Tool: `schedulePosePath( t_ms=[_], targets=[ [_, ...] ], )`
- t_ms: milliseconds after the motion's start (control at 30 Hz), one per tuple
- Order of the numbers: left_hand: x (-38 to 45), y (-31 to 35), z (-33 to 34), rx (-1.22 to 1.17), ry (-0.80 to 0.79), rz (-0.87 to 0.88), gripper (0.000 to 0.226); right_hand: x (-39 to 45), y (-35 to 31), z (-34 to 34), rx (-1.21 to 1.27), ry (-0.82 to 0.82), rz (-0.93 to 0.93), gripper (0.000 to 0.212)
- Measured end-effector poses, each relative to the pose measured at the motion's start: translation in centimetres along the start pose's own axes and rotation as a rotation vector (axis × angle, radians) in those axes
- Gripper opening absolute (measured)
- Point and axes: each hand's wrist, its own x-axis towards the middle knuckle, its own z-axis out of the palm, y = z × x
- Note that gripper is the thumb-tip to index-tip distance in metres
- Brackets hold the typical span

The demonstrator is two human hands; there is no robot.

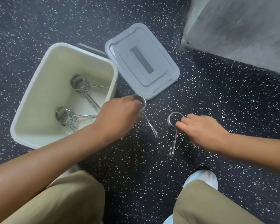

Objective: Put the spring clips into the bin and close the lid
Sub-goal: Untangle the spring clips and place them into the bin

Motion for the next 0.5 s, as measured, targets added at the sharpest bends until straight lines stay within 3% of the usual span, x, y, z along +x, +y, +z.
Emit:
schedulePosePath(
  t_ms=[167, 500],
  targets=[
    [-1.0, -0.7, -3.6, -0.058, 0.143, -0.053, 0.027, 1.7, 0.8, -2.5, -0.034, 0.043, 0.033, 0.024],
    [-4.5, -5.5, -7.2, -0.097, 0.242, -0.198, 0.030, 6.8, -0.8, -6.9, 0.006, 0.170, -0.009, 0.022]
  ],
)
